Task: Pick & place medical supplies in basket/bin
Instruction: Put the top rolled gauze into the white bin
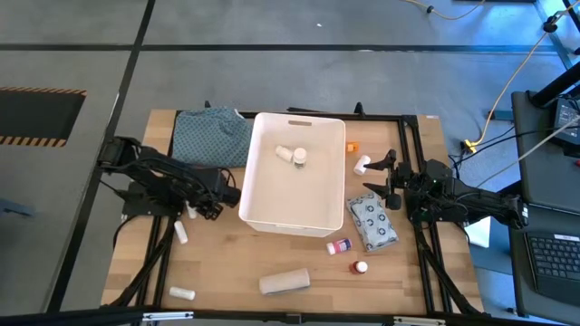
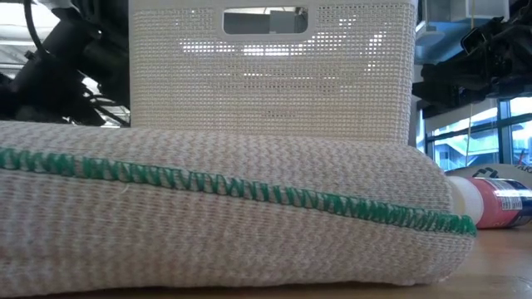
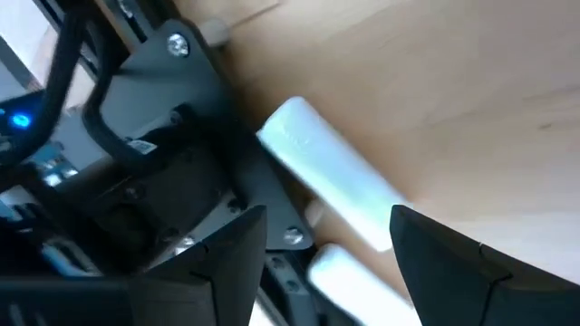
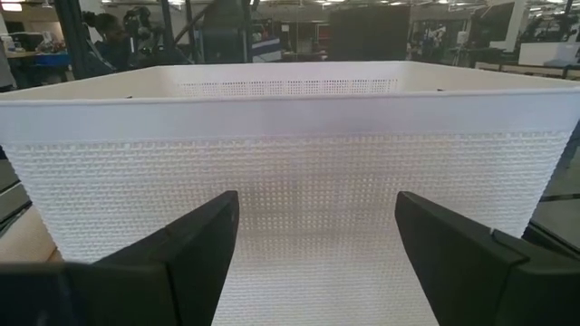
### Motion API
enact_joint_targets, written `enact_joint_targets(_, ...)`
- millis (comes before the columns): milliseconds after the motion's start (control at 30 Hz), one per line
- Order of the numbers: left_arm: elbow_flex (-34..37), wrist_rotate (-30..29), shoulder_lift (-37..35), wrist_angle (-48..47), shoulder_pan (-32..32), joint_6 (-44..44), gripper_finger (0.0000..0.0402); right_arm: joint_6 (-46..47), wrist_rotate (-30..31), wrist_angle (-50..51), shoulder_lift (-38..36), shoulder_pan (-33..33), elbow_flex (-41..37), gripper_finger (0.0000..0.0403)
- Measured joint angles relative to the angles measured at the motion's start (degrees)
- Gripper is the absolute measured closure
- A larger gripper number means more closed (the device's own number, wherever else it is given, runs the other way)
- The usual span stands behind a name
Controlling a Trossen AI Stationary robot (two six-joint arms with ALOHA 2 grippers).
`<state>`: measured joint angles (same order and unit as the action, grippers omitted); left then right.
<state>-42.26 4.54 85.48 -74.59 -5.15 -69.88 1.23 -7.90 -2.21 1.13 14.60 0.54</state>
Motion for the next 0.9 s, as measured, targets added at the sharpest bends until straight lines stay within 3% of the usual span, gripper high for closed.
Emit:
enact_joint_targets(200,2.0,0.3,0.0,8.6,0.0,-2.9,0.0176,-0.1,0.0,0.0,0.0,0.0,0.0,0.0104)
enact_joint_targets(700,3.9,0.4,0.0,9.1,0.0,-6.0,0.0178,-0.1,0.0,0.0,0.0,0.0,0.0,0.0104)
enact_joint_targets(900,3.9,1.0,0.0,9.1,-0.1,-7.5,0.0210,-0.1,0.0,0.0,0.0,0.0,0.0,0.0104)
